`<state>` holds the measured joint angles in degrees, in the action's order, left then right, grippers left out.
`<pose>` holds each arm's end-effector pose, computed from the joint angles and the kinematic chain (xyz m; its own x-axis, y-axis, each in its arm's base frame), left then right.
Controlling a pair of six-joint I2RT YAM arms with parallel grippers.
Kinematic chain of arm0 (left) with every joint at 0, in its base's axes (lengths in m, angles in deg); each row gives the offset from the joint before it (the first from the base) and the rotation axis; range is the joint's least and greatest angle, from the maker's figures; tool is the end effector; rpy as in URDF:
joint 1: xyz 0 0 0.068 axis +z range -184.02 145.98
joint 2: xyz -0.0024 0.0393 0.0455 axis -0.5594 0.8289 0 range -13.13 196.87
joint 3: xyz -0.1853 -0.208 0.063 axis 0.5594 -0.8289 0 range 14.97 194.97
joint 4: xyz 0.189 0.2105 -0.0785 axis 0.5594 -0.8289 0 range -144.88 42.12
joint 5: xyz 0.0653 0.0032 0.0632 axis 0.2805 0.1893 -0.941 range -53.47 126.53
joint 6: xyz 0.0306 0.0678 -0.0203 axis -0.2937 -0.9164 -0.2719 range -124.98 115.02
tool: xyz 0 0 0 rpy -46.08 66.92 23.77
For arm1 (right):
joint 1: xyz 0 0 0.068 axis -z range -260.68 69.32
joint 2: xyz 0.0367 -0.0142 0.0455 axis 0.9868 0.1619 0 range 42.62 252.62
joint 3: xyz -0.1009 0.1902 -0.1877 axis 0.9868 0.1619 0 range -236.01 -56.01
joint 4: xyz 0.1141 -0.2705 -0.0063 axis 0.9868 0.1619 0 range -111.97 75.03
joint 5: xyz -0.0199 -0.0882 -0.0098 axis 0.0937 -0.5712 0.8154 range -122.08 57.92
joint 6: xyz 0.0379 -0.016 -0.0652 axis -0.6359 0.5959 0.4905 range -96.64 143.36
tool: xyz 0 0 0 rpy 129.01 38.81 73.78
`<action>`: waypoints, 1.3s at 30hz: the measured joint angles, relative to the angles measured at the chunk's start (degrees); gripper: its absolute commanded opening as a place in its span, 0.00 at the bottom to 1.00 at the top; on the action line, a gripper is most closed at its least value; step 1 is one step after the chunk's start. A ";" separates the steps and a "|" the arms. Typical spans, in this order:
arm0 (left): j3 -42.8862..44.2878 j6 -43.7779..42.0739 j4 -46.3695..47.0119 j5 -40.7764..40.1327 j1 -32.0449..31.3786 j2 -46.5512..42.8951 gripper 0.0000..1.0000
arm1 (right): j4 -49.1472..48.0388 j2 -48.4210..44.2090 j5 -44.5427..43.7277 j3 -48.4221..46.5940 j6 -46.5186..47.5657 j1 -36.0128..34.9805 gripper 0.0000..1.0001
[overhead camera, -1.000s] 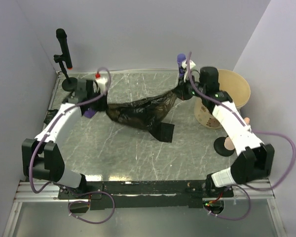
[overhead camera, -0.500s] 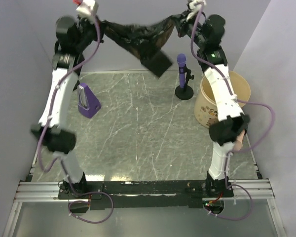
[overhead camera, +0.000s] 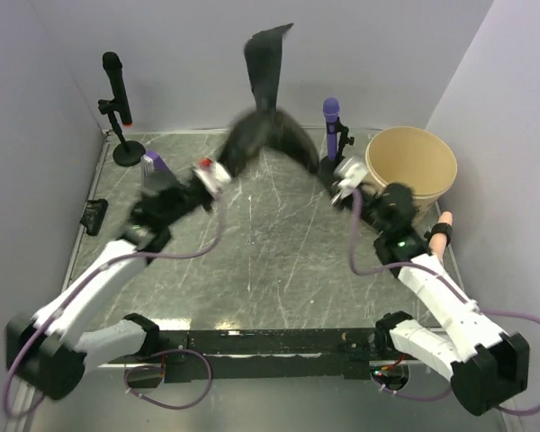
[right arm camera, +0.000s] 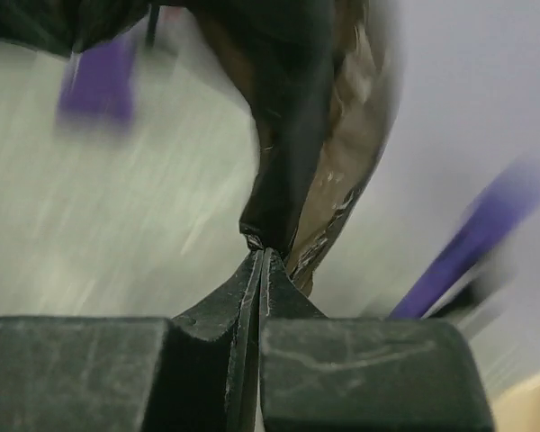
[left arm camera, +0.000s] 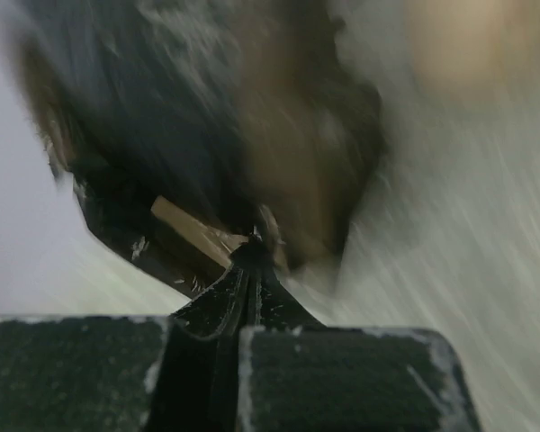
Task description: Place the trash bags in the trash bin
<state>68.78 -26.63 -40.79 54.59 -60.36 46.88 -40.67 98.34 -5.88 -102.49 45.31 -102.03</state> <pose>0.2614 -0.1521 0.3853 0.2711 0.2572 -0.9276 0.6451 0.6666 0.3734 0.2503 0.1289 0.3788 0.4156 -0.1978 -0.8878 -0.6219 0.6505 -0.4360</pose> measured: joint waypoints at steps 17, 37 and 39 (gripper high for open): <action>25.44 10.38 -15.15 -8.15 5.16 17.09 0.01 | 16.33 20.15 -5.09 -32.68 -13.88 5.73 0.00; -18.25 -14.21 -15.87 0.13 -6.51 -1.57 0.01 | 23.98 4.24 3.67 10.10 8.35 2.86 0.00; -24.02 -14.32 -24.85 0.31 -6.80 -1.86 0.01 | 32.98 1.03 4.13 16.04 7.67 2.73 0.00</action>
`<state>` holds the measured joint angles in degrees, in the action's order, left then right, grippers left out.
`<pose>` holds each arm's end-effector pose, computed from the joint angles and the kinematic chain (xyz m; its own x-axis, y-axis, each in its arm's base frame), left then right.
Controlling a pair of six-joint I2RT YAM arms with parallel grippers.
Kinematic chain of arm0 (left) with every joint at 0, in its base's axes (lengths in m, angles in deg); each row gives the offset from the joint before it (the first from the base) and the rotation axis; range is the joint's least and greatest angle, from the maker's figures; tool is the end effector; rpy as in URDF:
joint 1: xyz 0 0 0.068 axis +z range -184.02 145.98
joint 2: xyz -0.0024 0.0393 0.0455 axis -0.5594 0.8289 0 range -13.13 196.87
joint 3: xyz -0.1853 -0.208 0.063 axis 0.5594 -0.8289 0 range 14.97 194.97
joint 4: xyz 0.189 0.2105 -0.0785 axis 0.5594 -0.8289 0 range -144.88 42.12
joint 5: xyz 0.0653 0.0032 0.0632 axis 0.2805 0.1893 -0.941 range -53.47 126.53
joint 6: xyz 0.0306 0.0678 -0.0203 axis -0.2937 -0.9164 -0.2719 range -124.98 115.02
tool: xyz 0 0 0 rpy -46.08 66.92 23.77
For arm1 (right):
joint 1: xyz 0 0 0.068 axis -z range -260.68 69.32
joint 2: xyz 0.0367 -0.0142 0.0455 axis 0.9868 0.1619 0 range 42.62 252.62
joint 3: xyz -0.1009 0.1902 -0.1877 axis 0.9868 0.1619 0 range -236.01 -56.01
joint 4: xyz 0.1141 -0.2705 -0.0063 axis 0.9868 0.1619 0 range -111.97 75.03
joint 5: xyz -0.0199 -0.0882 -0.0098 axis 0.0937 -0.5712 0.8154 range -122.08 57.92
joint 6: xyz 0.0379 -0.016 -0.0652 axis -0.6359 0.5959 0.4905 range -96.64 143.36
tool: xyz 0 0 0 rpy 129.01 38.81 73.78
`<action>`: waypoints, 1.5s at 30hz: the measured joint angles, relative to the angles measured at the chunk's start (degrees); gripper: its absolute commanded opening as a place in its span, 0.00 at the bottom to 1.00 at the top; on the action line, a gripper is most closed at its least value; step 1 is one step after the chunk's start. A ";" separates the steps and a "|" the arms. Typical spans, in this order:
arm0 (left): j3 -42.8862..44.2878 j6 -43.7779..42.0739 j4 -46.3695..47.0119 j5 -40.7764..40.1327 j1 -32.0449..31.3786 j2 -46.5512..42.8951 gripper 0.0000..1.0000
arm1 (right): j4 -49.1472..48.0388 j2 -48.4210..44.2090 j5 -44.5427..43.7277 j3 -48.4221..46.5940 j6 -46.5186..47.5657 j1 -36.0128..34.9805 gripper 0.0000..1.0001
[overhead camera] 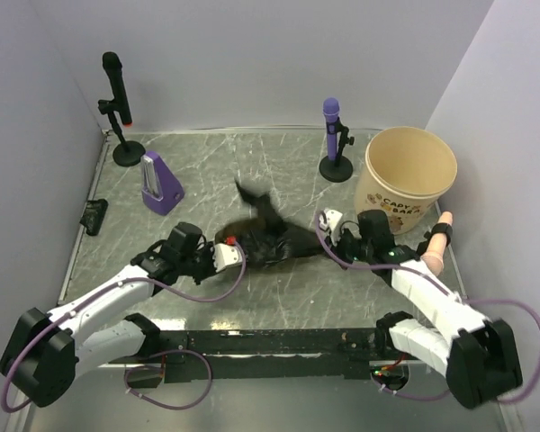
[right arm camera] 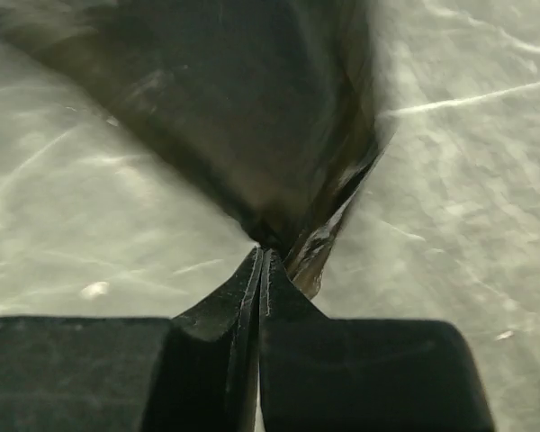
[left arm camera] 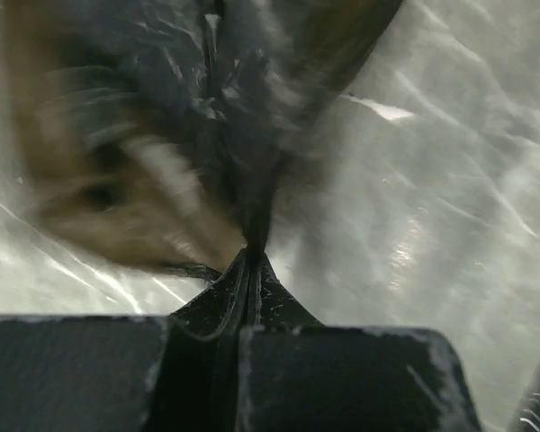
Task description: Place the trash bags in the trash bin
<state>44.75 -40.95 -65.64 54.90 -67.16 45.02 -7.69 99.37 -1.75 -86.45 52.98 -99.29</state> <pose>0.1916 -0.1497 0.1710 -0.0763 0.7156 -0.6943 0.9225 0.3150 0.2233 0.2207 0.1092 0.1904 -0.2204 -0.5244 -0.8224 -0.8601 0.5021 -0.0897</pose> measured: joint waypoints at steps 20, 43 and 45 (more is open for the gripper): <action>99.47 45.44 -7.87 -1.40 24.70 49.64 0.01 | -6.64 44.78 -4.61 -91.27 -26.86 5.29 0.00; 7.45 -6.86 -14.67 7.02 4.94 12.85 0.01 | 8.68 1.57 3.32 -2.27 14.12 2.47 0.00; 9.07 -2.40 -11.74 8.66 4.63 5.33 0.01 | 7.98 -3.13 5.92 -6.21 12.02 1.90 0.00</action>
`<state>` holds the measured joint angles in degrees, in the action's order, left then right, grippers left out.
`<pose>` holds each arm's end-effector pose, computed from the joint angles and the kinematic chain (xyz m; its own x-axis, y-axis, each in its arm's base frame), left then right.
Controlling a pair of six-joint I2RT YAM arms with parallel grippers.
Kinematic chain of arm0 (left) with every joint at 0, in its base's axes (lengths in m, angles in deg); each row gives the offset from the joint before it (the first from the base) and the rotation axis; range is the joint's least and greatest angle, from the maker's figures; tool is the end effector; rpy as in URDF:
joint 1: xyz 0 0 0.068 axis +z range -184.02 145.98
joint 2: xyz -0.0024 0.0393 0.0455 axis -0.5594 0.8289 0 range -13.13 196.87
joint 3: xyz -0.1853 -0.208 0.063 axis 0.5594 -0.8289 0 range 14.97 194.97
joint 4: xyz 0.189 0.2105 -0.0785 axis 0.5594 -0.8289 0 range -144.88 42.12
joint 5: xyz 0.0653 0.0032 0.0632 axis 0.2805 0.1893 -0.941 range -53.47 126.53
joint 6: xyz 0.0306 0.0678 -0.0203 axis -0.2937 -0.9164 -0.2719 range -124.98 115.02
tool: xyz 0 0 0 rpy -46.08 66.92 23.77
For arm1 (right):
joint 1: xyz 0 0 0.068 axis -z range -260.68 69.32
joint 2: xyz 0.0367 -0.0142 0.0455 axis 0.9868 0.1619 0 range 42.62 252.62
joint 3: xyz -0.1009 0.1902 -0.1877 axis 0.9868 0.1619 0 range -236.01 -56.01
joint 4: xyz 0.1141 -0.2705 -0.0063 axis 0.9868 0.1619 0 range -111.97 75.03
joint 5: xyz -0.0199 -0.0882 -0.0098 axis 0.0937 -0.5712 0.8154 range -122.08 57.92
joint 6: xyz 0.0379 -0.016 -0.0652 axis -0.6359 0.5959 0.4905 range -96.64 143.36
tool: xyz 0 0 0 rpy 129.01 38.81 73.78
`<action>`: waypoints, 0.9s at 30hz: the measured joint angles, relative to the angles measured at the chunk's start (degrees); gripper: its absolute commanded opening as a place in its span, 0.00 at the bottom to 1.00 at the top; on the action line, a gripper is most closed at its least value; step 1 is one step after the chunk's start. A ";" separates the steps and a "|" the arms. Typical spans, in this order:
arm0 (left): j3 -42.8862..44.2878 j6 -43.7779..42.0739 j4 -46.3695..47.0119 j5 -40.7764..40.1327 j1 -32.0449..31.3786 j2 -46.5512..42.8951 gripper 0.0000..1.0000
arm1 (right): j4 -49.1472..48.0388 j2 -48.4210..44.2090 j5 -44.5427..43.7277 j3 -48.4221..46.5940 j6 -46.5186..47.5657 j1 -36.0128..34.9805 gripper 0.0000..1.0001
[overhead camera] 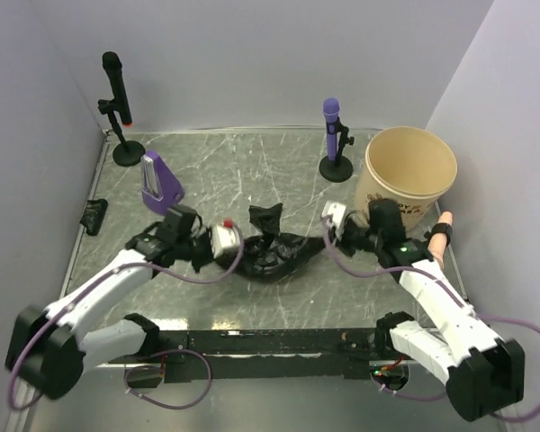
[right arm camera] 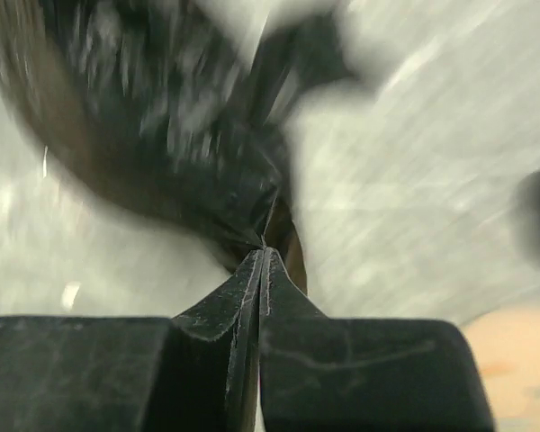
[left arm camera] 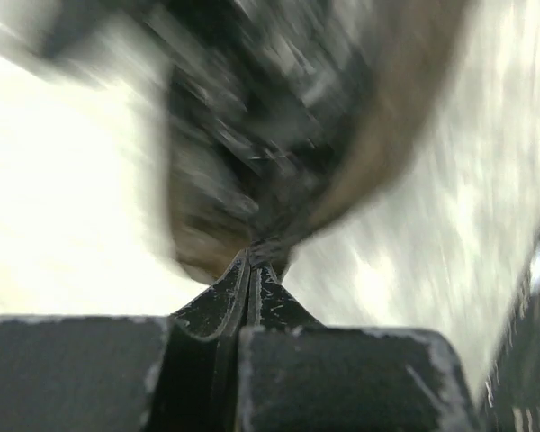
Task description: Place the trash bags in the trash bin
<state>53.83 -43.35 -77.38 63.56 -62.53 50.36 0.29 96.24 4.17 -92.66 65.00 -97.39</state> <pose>0.2078 -0.1467 0.1925 -0.1490 0.7103 -0.6880 0.9588 0.2739 0.0751 0.2171 0.1057 0.2323 -0.0073 -0.5617 -0.8273 -0.9036 0.3580 -0.2352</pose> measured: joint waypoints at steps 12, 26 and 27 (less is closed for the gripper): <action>41.46 38.69 8.17 -11.08 9.33 20.13 0.01 | -8.87 27.10 -6.84 -42.73 -25.92 0.87 0.00; 76.50 48.94 41.51 -18.69 17.68 26.16 0.01 | -44.83 35.15 -17.05 -74.38 -26.84 -3.72 0.01; 73.18 46.56 45.24 -19.63 15.43 23.28 0.01 | -48.92 32.06 -16.79 -68.89 -24.09 -5.22 0.00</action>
<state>127.00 3.21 -32.13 43.93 -47.10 73.63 -48.63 128.31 -12.61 -161.55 40.92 -102.62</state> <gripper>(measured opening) 0.012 0.008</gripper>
